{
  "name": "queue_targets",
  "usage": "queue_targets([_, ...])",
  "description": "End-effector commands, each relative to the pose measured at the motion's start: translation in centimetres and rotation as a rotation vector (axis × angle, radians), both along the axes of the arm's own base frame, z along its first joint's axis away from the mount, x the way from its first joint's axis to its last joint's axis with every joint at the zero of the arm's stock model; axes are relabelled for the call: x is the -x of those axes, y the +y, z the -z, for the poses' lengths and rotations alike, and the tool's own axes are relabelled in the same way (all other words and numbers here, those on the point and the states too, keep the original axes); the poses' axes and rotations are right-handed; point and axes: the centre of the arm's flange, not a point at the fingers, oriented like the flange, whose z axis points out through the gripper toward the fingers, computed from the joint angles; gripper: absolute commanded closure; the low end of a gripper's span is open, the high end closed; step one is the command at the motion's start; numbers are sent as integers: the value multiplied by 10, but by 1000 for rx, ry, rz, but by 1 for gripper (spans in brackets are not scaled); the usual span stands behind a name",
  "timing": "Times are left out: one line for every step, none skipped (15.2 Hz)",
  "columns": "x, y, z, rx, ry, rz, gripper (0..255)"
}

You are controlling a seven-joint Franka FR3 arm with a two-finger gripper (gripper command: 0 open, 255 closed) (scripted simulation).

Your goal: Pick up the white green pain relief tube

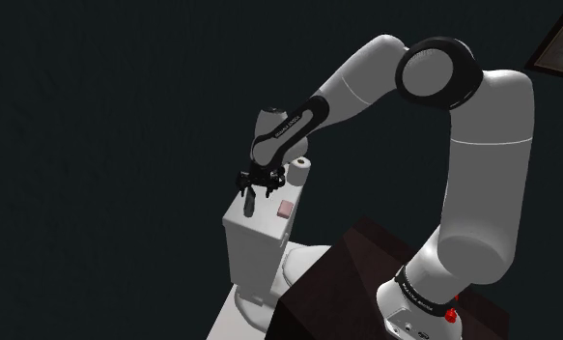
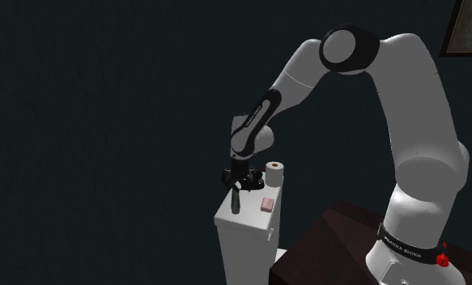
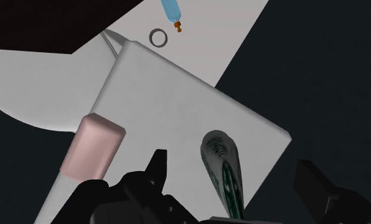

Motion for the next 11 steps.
queue_targets([0, 1, 14, 0, 0, 0, 0])
queue_targets([0, 1, 14, 0, 0, 0, 0])
queue_targets([0, 1, 14, 0, 0, 0, 0])
queue_targets([0, 0, 14, 0, 0, 0, 255])
queue_targets([0, 0, 14, 0, 0, 0, 255])
queue_targets([0, 0, 14, 0, 0, 0, 255])
queue_targets([0, 0, 14, 0, 0, 0, 255])
queue_targets([0, 0, 14, 0, 0, 0, 255])
queue_targets([0, 0, 14, 0, 0, 0, 255])
queue_targets([0, 0, 14, 0, 0, 0, 255])
queue_targets([0, 0, 14, 0, 0, 0, 255])
